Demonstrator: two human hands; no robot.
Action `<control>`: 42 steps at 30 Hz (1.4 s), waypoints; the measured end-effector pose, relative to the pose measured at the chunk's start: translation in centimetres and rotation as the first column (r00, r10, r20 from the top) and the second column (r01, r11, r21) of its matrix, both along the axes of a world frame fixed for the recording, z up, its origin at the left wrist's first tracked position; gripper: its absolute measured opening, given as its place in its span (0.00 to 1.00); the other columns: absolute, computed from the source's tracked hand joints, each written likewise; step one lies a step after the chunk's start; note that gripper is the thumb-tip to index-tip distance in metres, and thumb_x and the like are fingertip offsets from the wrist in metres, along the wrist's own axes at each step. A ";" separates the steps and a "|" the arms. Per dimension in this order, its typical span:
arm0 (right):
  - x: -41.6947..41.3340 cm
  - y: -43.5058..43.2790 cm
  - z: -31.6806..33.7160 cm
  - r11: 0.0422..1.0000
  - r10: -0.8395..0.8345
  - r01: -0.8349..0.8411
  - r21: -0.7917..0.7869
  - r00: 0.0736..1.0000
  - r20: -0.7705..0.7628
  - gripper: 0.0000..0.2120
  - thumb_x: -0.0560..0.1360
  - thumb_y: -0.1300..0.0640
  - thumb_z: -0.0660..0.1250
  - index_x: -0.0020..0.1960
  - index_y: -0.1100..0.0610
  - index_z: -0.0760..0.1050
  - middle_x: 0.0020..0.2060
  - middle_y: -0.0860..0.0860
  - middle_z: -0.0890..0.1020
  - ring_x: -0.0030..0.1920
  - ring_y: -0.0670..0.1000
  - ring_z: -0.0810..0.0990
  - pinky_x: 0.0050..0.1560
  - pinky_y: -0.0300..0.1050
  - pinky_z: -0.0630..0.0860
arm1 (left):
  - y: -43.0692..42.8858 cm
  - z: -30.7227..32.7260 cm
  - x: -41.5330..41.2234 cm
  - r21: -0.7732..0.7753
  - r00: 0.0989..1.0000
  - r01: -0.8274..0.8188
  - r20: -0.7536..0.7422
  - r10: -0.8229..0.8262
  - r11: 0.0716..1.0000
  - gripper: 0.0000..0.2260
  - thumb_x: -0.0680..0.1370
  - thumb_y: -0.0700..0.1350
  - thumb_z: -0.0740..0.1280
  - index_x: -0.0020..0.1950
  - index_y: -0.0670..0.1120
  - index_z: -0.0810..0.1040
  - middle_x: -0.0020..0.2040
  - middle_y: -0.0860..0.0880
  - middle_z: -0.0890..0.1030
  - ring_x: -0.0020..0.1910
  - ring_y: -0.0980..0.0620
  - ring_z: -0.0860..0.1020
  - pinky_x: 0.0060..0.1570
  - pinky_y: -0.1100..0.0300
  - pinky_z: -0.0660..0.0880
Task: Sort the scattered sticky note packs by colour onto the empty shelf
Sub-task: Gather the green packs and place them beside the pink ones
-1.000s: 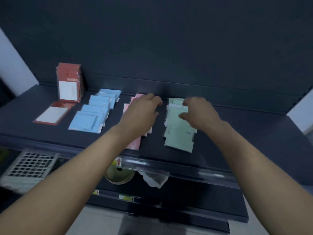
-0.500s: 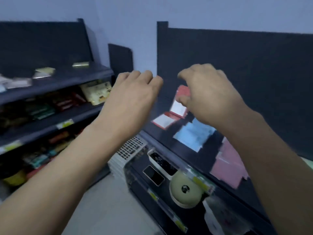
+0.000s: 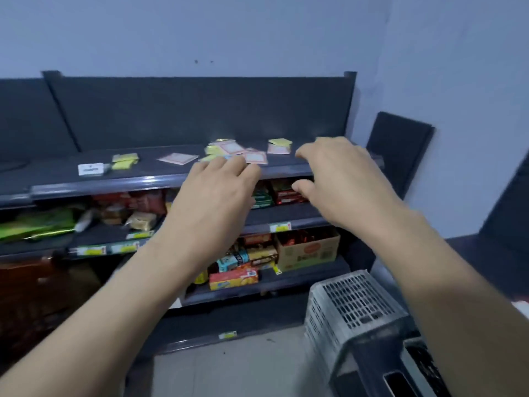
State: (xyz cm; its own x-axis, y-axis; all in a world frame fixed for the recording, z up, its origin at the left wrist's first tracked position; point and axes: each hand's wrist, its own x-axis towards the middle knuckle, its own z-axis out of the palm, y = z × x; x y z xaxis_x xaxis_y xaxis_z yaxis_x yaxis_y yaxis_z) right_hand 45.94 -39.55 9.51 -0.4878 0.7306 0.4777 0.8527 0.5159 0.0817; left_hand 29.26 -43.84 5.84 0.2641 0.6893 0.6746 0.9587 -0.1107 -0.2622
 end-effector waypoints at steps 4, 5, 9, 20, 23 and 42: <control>-5.8 3.2 -0.3 0.995 0.104 -0.104 0.010 0.994 0.021 0.14 0.78 0.49 0.63 0.59 0.55 0.73 0.50 0.51 0.77 0.55 0.56 0.74 0.50 0.49 0.67 | 1.0 -0.6 -5.3 -0.038 0.994 -0.105 0.036 0.106 0.994 0.12 0.65 0.39 0.76 0.45 0.41 0.78 0.39 0.44 0.78 0.36 0.40 0.77 0.36 0.53 0.72; -7.1 4.0 -0.5 0.992 0.125 -0.125 0.004 0.992 0.023 0.14 0.78 0.49 0.63 0.60 0.55 0.73 0.53 0.52 0.77 0.56 0.57 0.74 0.52 0.50 0.68 | 1.3 -0.8 -6.3 -0.050 0.990 -0.128 0.043 0.131 0.990 0.13 0.64 0.39 0.76 0.45 0.41 0.78 0.38 0.44 0.77 0.35 0.41 0.76 0.35 0.54 0.71; -11.3 7.8 -1.4 0.977 0.211 -0.211 -0.020 0.977 0.020 0.15 0.78 0.51 0.63 0.62 0.55 0.73 0.55 0.54 0.78 0.58 0.57 0.73 0.56 0.51 0.68 | 3.4 -2.0 -9.6 -0.098 0.974 -0.209 0.068 0.216 0.973 0.13 0.64 0.39 0.77 0.45 0.42 0.78 0.36 0.45 0.76 0.33 0.42 0.75 0.33 0.54 0.71; -18.3 22.1 -1.6 0.929 0.369 -0.369 -0.037 0.929 0.006 0.13 0.78 0.52 0.62 0.60 0.55 0.73 0.54 0.53 0.78 0.57 0.57 0.73 0.51 0.49 0.66 | 14.9 -1.8 -14.3 -0.175 0.911 -0.390 0.074 0.407 0.904 0.11 0.70 0.39 0.72 0.52 0.42 0.78 0.43 0.44 0.78 0.42 0.40 0.77 0.41 0.51 0.72; -18.9 26.2 -1.2 0.930 0.366 -0.365 -0.048 0.931 -0.001 0.12 0.78 0.52 0.63 0.59 0.55 0.74 0.53 0.53 0.78 0.56 0.57 0.73 0.49 0.48 0.65 | 18.8 -1.7 -14.5 -0.199 0.893 -0.416 0.094 0.440 0.887 0.14 0.76 0.44 0.65 0.62 0.45 0.73 0.53 0.46 0.76 0.52 0.42 0.74 0.50 0.52 0.68; -27.7 37.3 -3.4 0.930 0.283 -0.284 -0.233 0.958 -0.036 0.11 0.77 0.57 0.65 0.58 0.59 0.76 0.53 0.56 0.80 0.54 0.60 0.75 0.47 0.47 0.69 | 28.4 -3.3 -23.7 -0.324 0.870 -0.403 0.155 0.468 0.856 0.14 0.79 0.47 0.61 0.64 0.48 0.70 0.56 0.49 0.74 0.55 0.46 0.73 0.50 0.57 0.65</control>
State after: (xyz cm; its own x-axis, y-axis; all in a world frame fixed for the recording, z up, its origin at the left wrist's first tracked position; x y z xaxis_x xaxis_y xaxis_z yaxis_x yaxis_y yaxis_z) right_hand 18.22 -2.28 6.13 -0.6904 0.6529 0.3116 0.6680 0.7407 -0.0719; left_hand 5.58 -15.47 2.53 -0.2397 0.8617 0.4473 0.9531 0.2966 -0.0607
